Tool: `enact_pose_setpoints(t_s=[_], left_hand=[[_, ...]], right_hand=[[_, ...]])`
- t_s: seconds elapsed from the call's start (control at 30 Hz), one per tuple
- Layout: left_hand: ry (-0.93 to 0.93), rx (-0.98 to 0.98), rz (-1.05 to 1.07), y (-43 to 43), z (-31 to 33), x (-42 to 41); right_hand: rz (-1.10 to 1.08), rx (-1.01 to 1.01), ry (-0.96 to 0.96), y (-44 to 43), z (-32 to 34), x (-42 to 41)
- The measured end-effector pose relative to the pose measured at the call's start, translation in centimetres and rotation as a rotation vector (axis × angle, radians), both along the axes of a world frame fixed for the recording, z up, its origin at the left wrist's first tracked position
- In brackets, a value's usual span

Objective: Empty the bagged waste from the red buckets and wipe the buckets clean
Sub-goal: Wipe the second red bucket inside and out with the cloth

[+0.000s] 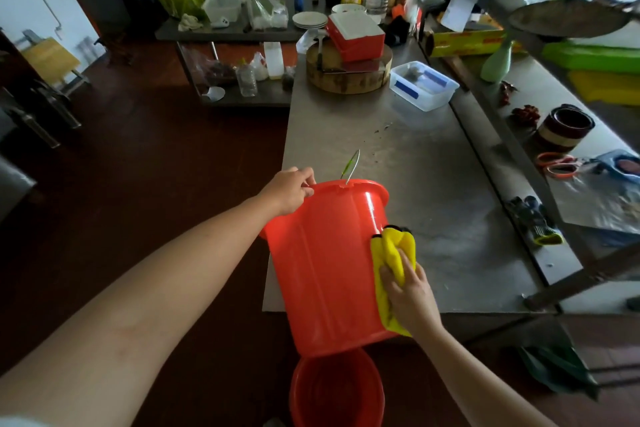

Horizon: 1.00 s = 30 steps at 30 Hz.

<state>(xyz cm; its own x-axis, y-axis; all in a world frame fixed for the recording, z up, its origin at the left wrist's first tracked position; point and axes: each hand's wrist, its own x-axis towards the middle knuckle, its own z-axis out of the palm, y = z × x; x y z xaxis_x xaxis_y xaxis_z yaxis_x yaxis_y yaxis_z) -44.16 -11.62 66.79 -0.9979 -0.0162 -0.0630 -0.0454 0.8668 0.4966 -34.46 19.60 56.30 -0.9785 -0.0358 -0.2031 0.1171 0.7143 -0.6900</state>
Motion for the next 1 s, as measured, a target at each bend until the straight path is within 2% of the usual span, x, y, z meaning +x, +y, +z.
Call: enact_pose_setpoints(t_s=[0.07,0.17,0.23,0.3,0.37,0.5,0.63,0.7,0.8,0.93,1.0], left_hand=[[-0.003,-0.004,-0.001,0.4,0.0,-0.4],[0.004,-0.018,-0.012,1.1,0.1,-0.8],[0.021,-0.049,-0.016,1.4,0.0,-0.9],[0.04,-0.077,-0.023,1.8,0.0,-1.1],[0.055,-0.098,-0.038,2.2,0.0,-1.4],[0.054,-0.117,-0.054,2.8,0.0,-1.9],[0.072,-0.159,-0.059,2.9,-0.5,-1.8],[0.09,-0.182,-0.051,2.5,-0.9,-1.6],[0.111,-0.185,-0.026,2.2,-1.2,-1.6],[0.123,-0.161,-0.006,2.1,-1.4,-1.5],[0.12,-0.158,-0.006,2.1,-1.5,-1.5]], right_hand=[[-0.098,-0.105,-0.112,1.1,-0.3,-0.3],[-0.089,-0.07,-0.098,1.2,-0.4,0.8],[-0.003,0.098,0.023,0.2,-0.2,2.2],[0.117,0.304,0.214,-1.1,0.2,3.9],[0.263,0.421,0.405,-2.6,1.0,5.3],[0.559,0.516,0.607,-5.4,1.4,7.7],[0.784,0.58,0.658,-6.5,1.2,8.5],[0.769,0.527,0.654,-5.5,1.3,7.7],[0.598,0.394,0.586,-2.6,1.2,6.1],[0.267,0.261,0.356,1.5,0.3,4.6],[0.186,0.192,0.253,2.3,-0.2,4.1]])
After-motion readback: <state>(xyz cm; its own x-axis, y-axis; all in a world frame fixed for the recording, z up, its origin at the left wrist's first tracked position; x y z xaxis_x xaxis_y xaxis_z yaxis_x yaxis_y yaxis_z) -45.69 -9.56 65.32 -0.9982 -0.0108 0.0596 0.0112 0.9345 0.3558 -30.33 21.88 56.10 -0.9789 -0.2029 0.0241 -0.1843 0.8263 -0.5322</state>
